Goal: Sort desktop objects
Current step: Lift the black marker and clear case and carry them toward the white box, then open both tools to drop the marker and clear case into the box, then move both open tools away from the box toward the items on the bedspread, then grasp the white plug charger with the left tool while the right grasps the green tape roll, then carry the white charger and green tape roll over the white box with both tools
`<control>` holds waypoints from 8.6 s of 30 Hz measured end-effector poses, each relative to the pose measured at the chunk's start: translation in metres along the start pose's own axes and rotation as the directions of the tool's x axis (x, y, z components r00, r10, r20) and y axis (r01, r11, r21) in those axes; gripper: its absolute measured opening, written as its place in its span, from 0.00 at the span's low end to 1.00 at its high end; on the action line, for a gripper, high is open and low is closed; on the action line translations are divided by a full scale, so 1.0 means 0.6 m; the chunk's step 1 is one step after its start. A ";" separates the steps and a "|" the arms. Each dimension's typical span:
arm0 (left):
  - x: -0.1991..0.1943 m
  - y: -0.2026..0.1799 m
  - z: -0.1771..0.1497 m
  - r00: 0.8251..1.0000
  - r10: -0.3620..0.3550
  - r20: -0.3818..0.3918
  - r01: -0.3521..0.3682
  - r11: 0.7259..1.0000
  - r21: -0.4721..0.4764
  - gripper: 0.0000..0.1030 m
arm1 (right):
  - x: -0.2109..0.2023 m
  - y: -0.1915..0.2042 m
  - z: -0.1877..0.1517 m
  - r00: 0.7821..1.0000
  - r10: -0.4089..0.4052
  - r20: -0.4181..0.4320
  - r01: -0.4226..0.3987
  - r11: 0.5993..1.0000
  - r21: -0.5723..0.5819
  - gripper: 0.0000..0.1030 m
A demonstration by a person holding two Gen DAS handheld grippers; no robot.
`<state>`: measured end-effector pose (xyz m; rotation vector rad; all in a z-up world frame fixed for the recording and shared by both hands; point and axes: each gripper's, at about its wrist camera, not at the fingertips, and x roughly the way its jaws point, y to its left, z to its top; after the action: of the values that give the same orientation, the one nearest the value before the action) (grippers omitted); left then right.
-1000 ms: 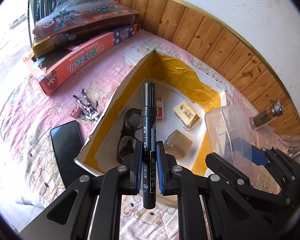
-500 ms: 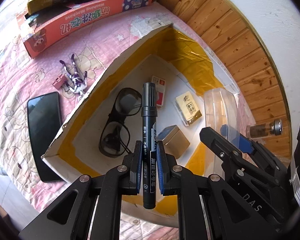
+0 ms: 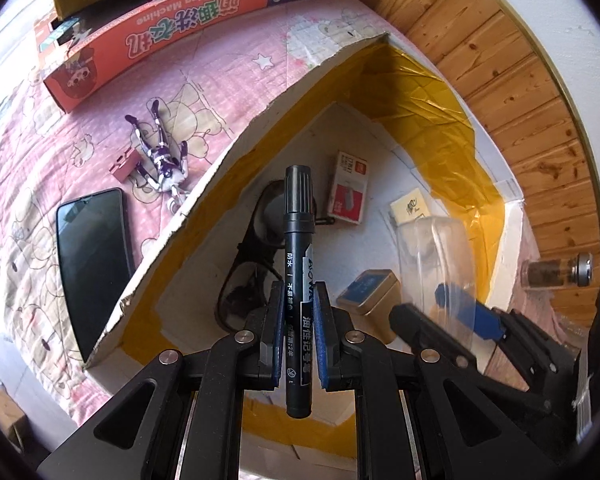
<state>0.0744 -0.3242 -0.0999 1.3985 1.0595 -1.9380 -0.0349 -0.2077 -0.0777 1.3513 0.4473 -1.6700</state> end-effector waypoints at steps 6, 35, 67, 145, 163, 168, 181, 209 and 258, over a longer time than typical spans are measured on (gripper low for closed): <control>0.012 -0.006 0.009 1.000 0.012 -0.027 -0.011 0.999 0.044 0.13 | 0.031 0.004 -0.027 0.998 0.042 -0.047 -0.040 0.998 0.038 0.51; 0.025 -0.003 0.001 0.997 0.036 -0.070 -0.031 0.997 0.073 0.25 | 0.029 0.026 -0.051 0.998 0.044 -0.045 -0.042 0.998 0.048 0.52; -0.078 -0.005 -0.051 0.999 -0.031 0.025 0.029 0.996 0.090 0.26 | -0.135 0.054 -0.055 0.893 -0.416 0.172 0.420 0.907 0.016 0.68; 0.248 -0.478 -0.113 0.971 0.088 -0.224 0.069 0.792 0.607 0.21 | -0.028 -0.326 -0.287 0.979 -0.149 0.141 0.057 0.857 0.512 0.16; 0.155 -0.474 -0.106 0.983 -0.015 -0.184 0.123 0.794 0.596 0.21 | -0.090 -0.300 -0.280 0.971 -0.179 0.159 0.069 0.845 0.530 0.16; 0.121 -0.466 -0.111 0.985 -0.050 -0.167 0.140 0.797 0.588 0.21 | -0.124 -0.293 -0.257 0.958 -0.249 0.142 0.147 0.851 0.504 0.16; 0.025 -0.404 -0.115 0.984 -0.137 -0.111 0.176 0.818 0.548 0.21 | -0.178 -0.200 -0.229 0.935 -0.313 0.168 0.215 0.876 0.432 0.16; -0.088 -0.288 -0.136 0.975 -0.223 -0.017 0.203 0.854 0.478 0.21 | -0.230 -0.080 -0.224 0.904 -0.362 0.227 0.285 0.907 0.311 0.16; -0.102 -0.057 -0.063 0.987 -0.048 0.151 0.018 0.981 0.194 0.21 | -0.119 0.046 -0.012 0.963 -0.187 0.192 0.190 0.982 0.006 0.16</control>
<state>0.0884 -0.2758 -0.0387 1.3101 0.8481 -2.1826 -0.0091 -0.1868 -0.0082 1.1534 0.4846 -1.9301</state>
